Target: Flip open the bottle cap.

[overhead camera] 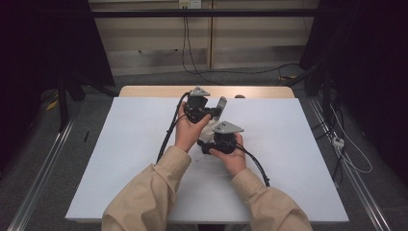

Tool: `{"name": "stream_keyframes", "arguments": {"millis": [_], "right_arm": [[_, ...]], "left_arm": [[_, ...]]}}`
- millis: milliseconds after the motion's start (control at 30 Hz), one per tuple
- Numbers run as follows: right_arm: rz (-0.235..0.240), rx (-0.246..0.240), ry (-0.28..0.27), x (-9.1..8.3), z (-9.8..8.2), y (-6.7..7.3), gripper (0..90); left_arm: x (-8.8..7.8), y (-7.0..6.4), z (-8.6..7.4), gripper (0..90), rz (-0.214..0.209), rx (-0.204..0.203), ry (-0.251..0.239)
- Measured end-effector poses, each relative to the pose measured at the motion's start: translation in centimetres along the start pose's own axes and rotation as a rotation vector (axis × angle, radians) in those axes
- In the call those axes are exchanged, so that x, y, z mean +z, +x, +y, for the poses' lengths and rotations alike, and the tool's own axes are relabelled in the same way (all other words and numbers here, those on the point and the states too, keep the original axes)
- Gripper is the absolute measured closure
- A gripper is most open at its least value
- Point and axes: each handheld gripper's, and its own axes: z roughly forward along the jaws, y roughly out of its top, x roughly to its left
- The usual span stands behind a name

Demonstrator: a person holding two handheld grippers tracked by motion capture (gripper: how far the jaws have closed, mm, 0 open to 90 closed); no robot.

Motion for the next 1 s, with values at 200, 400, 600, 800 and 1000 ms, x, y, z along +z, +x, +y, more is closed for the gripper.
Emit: {"name": "stream_keyframes", "arguments": {"millis": [200, 400, 600, 800, 1000], "right_arm": [[0.006, -0.012, 0.002, 0.0, 0.0, 0.0, 18.7], [0.009, -0.007, 0.002, 0.0, 0.0, -0.1, 18.7], [0.008, -0.004, 0.001, 0.0, 0.0, -0.1, 18.7], [0.01, -0.02, 0.005, 0.0, 0.0, 0.0, 18.7], [0.013, -0.009, 0.003, 0.0, 0.0, -0.2, 18.6]], "left_arm": [[0.1, 0.1, 0.0, 90.0, -0.001, -0.001, 0.001], [0.4, 0.3, 0.0, 90.0, -0.006, -0.01, 0.009], [0.7, 0.4, -0.1, 90.0, -0.005, -0.004, 0.025], [1.0, 0.4, -0.2, 90.0, 0.003, 0.01, 0.047], [1.2, 0.3, -0.3, 90.0, 0.007, 0.021, 0.051]]}}
